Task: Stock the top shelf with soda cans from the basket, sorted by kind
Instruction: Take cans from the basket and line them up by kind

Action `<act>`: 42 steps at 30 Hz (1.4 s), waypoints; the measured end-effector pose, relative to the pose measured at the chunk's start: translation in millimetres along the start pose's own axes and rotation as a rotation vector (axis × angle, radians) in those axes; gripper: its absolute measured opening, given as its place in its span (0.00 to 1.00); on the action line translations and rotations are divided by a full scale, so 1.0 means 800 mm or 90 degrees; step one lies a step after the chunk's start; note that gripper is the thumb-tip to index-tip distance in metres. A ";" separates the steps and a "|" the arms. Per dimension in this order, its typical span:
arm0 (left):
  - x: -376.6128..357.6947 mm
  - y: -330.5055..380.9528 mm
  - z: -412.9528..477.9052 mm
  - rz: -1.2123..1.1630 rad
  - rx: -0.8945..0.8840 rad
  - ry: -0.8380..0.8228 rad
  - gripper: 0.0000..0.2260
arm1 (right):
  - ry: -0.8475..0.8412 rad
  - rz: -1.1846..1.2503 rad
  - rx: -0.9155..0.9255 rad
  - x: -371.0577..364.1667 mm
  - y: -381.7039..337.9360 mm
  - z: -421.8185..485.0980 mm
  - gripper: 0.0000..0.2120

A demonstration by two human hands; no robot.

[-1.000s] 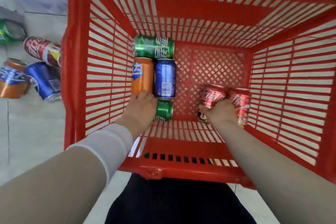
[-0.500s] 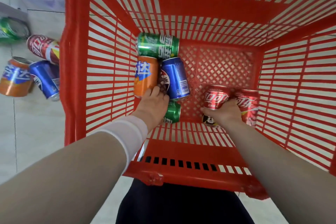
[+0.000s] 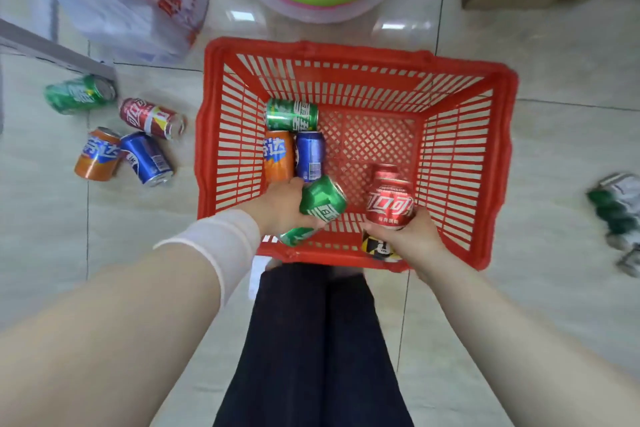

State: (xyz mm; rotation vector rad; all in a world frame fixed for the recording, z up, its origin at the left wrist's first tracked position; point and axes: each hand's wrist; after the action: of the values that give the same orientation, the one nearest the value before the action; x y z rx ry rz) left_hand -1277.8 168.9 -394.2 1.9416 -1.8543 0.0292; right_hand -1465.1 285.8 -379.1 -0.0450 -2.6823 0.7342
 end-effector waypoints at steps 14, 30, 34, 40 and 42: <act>0.073 0.082 -0.373 -0.787 -0.043 -0.080 0.23 | -0.118 0.148 0.187 0.094 -0.201 -0.322 0.34; 0.212 0.120 -0.659 -0.787 -0.274 0.173 0.25 | -0.054 0.140 0.437 0.106 -0.407 -0.579 0.38; 0.261 0.105 -0.723 -0.780 -0.323 0.244 0.26 | -0.009 0.149 0.521 0.081 -0.457 -0.638 0.41; 0.326 0.085 -0.801 -0.791 -0.413 0.352 0.34 | 0.006 0.202 0.642 0.056 -0.534 -0.702 0.33; 0.343 0.083 -0.819 -0.789 -0.432 0.386 0.34 | 0.001 0.208 0.675 0.055 -0.557 -0.717 0.36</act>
State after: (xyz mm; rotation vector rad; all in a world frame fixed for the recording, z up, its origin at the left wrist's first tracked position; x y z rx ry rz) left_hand -1125.2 128.9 301.9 1.9041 -0.0711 -0.3101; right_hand -1278.6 185.0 317.2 -0.2069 -1.9660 2.1215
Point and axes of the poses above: each hand's wrist, its own z-axis towards the middle knuckle, its own x-axis out of the back of the hand, y = z × x, and after that the axes turned 10 degrees about x, right-handed
